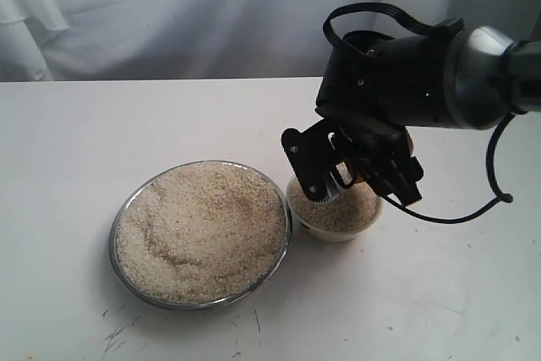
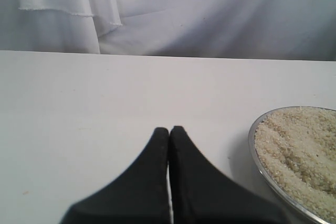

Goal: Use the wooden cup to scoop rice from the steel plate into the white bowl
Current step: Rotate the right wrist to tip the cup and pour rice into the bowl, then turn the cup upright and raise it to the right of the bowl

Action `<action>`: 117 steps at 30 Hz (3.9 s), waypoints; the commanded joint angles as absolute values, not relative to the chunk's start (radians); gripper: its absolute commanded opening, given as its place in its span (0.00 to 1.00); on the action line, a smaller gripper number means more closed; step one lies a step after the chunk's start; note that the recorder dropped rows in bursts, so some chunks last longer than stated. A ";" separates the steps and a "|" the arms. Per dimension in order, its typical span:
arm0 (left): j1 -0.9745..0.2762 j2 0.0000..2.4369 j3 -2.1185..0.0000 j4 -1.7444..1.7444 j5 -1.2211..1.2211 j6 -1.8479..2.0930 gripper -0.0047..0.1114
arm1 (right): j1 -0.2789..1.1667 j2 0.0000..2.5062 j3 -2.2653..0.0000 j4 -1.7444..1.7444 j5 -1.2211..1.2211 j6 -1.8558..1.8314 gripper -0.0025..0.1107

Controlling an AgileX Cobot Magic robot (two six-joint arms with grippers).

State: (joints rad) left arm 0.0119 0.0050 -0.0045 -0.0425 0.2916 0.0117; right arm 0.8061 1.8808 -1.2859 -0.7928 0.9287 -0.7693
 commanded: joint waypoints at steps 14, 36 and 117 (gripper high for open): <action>0.010 0.000 0.000 -0.043 0.285 0.011 0.04 | 0.829 1.879 -1.283 -0.887 1.010 -0.726 0.02; 0.010 0.000 0.000 -0.043 0.285 0.011 0.04 | 0.889 1.879 -1.283 -0.981 1.052 -0.656 0.02; 0.010 0.000 0.000 -0.043 0.285 0.009 0.04 | 0.352 1.892 -0.717 0.113 -0.928 -0.169 0.02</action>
State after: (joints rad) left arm 0.0119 0.0050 -0.0045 -0.0425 0.2916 0.0117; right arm 0.3808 1.8620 -0.7137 0.1676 -0.8411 -0.2003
